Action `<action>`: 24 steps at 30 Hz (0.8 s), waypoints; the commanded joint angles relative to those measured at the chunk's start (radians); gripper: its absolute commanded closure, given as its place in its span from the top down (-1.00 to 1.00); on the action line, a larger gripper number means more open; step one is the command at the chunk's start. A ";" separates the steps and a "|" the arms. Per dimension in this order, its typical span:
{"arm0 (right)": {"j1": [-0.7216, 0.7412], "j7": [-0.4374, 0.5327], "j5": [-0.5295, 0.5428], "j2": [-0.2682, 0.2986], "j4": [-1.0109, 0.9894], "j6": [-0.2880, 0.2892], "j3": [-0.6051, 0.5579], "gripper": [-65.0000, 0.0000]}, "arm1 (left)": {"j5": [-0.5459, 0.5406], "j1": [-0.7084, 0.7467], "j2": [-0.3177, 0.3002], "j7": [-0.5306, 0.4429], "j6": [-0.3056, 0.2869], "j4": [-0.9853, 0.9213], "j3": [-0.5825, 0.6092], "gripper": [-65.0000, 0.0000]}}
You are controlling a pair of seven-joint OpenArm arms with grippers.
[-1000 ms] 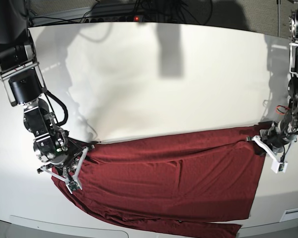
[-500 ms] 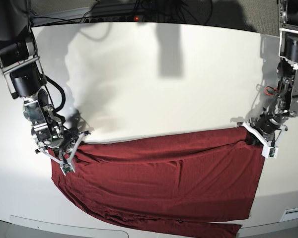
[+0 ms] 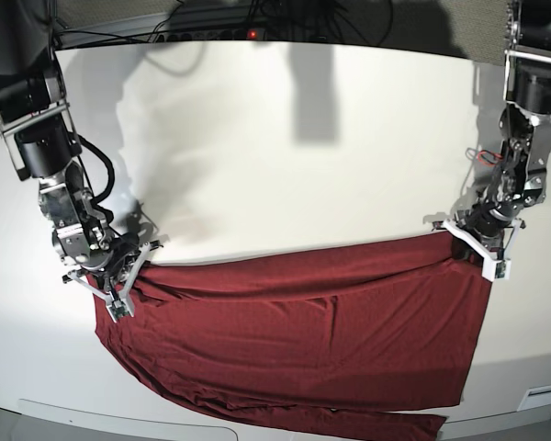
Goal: Fold the T-shirt properly
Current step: 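Pull the shirt back toward the robot with both grippers, flattening it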
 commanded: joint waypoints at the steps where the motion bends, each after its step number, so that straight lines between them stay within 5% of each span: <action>1: -0.007 -0.026 0.002 0.023 0.013 0.022 0.005 -1.00 | 0.019 0.016 -0.012 0.059 0.011 0.000 -0.003 -1.00; 7: -0.151 -0.001 0.006 0.089 0.146 0.026 0.005 -1.00 | 0.045 0.125 -0.012 0.041 0.008 0.058 -0.003 -1.00; 13: -0.310 -0.001 0.102 0.179 0.292 -0.035 0.005 -1.00 | 0.052 0.248 -0.018 0.017 0.008 0.156 -0.005 -1.00; 24: -0.612 -0.008 0.081 0.287 0.541 -0.161 0.047 -1.00 | 0.052 0.530 -0.060 0.009 0.008 0.393 -0.139 -1.00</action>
